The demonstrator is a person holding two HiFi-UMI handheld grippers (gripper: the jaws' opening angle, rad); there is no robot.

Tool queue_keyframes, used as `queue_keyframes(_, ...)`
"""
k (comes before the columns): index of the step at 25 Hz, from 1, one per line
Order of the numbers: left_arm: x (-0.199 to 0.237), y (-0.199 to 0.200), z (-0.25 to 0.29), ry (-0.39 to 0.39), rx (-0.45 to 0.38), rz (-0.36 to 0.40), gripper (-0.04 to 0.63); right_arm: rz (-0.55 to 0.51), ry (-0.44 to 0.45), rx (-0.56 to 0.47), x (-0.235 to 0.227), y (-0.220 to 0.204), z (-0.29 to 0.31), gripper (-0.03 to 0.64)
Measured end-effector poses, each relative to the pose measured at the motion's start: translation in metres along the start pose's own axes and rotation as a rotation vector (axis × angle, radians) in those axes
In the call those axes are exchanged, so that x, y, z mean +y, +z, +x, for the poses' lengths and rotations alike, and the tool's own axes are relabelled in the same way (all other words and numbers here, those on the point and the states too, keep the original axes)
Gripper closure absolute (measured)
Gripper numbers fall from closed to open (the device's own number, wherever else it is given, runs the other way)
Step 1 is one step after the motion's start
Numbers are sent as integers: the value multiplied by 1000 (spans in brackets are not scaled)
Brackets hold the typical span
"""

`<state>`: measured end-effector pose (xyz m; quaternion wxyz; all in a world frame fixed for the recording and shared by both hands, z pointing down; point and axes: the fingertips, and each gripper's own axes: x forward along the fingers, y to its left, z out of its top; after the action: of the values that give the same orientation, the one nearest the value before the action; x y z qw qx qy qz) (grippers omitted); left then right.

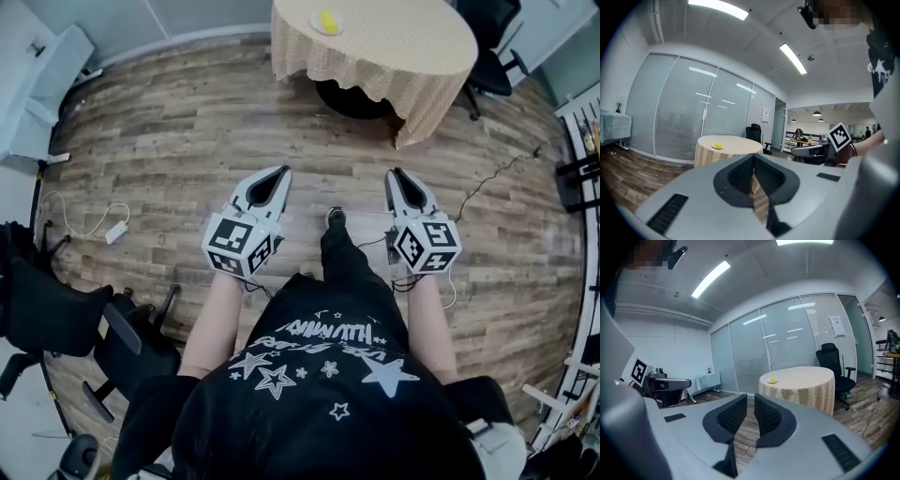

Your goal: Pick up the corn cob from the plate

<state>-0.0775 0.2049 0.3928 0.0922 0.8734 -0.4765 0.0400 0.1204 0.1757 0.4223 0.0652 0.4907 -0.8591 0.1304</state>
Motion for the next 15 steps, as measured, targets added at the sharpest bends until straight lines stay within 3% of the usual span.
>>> queue_keyframes(15, 56, 13, 71, 50, 14, -19, 586, 39, 43, 6, -41, 22, 95, 555)
